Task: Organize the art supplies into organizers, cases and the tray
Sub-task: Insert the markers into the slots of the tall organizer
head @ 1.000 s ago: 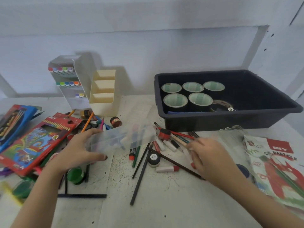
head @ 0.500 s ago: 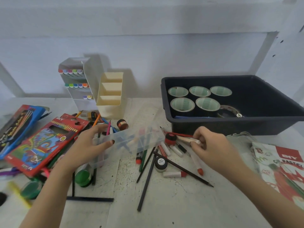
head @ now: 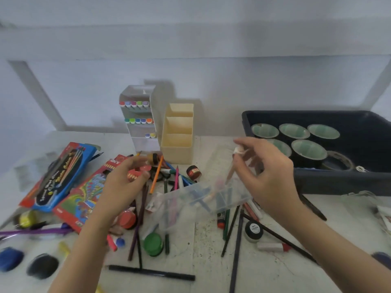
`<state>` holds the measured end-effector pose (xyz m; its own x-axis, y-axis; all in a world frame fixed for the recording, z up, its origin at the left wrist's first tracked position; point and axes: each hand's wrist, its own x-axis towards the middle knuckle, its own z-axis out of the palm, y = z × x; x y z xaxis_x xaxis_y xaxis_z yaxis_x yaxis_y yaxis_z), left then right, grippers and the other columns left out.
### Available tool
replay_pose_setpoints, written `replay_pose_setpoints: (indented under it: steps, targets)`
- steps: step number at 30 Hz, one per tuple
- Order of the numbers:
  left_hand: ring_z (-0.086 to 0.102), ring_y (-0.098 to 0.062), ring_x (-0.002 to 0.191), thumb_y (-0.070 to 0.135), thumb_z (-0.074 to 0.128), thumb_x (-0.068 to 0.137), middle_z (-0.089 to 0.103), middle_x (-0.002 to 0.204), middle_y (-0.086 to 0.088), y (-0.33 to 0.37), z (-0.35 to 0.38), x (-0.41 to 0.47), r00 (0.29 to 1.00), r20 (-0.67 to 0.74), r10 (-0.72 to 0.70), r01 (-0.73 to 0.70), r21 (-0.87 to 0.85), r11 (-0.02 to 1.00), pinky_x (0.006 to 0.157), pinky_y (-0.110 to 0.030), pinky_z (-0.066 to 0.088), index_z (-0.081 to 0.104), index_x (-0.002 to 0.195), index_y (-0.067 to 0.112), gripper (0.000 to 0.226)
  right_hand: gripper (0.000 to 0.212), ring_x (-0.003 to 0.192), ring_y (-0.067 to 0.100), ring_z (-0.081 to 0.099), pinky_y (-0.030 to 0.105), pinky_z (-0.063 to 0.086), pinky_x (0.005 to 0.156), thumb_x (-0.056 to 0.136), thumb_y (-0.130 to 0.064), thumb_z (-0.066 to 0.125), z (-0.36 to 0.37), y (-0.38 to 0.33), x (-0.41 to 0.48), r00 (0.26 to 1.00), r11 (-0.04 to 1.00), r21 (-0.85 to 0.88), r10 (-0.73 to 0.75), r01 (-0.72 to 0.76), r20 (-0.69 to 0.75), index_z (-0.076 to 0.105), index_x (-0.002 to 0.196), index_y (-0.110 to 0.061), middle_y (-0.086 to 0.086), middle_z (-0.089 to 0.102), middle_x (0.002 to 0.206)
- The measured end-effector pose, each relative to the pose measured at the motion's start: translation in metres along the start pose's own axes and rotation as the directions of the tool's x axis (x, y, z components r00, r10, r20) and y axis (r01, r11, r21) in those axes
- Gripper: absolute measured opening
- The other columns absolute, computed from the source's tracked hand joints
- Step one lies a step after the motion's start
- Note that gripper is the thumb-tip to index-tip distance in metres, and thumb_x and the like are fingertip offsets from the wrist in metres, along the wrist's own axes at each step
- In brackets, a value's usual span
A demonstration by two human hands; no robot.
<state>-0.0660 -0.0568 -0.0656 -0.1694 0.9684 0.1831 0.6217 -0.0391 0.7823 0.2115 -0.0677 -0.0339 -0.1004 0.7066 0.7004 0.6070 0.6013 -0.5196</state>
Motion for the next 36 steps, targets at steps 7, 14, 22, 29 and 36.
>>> replay_pose_setpoints:
  steps: [7,14,22,29,36]
  targets:
    - [0.058,-0.008,0.102,0.011,0.059,0.088,0.063,0.104,0.011,-0.035,-0.041,0.033,0.997,-0.072,-0.038,0.035,-0.038,0.999,0.075,-0.012,0.039,0.058,0.113,0.024,0.028,0.023,0.079,0.001,0.056,0.011,0.045,0.069,0.085,-0.009,0.061,0.077,-0.042,0.039,0.998,0.985,0.16,0.068,-0.07,0.015,0.059,0.101,-0.025,-0.021,0.059,0.09]
    - [0.057,-0.009,0.102,0.015,0.055,0.092,0.066,0.111,0.001,-0.065,-0.048,0.079,0.995,-0.052,-0.082,0.085,0.052,0.995,0.064,-0.007,0.035,0.063,0.117,0.016,0.027,0.015,0.084,0.005,0.061,0.021,0.051,0.077,0.087,-0.007,0.063,0.149,-0.062,0.072,0.998,0.979,0.205,-0.013,0.001,0.056,0.062,0.1,-0.014,-0.011,0.064,0.091]
    - [0.057,-0.018,0.113,0.027,0.055,0.093,0.061,0.126,-0.006,-0.08,-0.029,0.127,0.997,0.021,-0.076,0.072,0.137,0.988,0.091,-0.026,0.039,0.056,0.13,0.013,0.039,0.015,0.089,0.023,0.064,0.033,0.054,0.073,0.087,-0.003,0.061,0.213,-0.047,0.09,0.952,0.958,-0.091,-0.254,0.272,0.173,0.063,0.101,-0.005,0.008,0.069,0.098]
    - [0.064,-0.024,0.092,0.029,0.053,0.094,0.069,0.101,-0.008,-0.089,-0.011,0.14,0.998,0.018,-0.057,0.054,0.146,0.988,0.079,-0.032,0.05,0.069,0.107,0.011,0.028,0.016,0.085,0.026,0.064,0.033,0.05,0.076,0.08,-0.001,0.068,0.243,-0.03,0.093,0.932,0.909,-0.245,-0.286,0.338,0.222,0.069,0.096,-0.003,0.01,0.07,0.09]
    - [0.058,-0.013,0.082,0.025,0.054,0.093,0.071,0.097,-0.006,-0.094,-0.006,0.14,0.996,-0.085,-0.005,0.015,0.109,0.994,0.071,-0.021,0.036,0.071,0.1,0.007,0.026,0.013,0.075,0.026,0.062,0.032,0.049,0.061,0.075,-0.002,0.073,0.256,-0.022,0.093,0.949,0.887,-0.339,-0.277,0.313,0.15,0.07,0.088,-0.005,0.008,0.071,0.08]
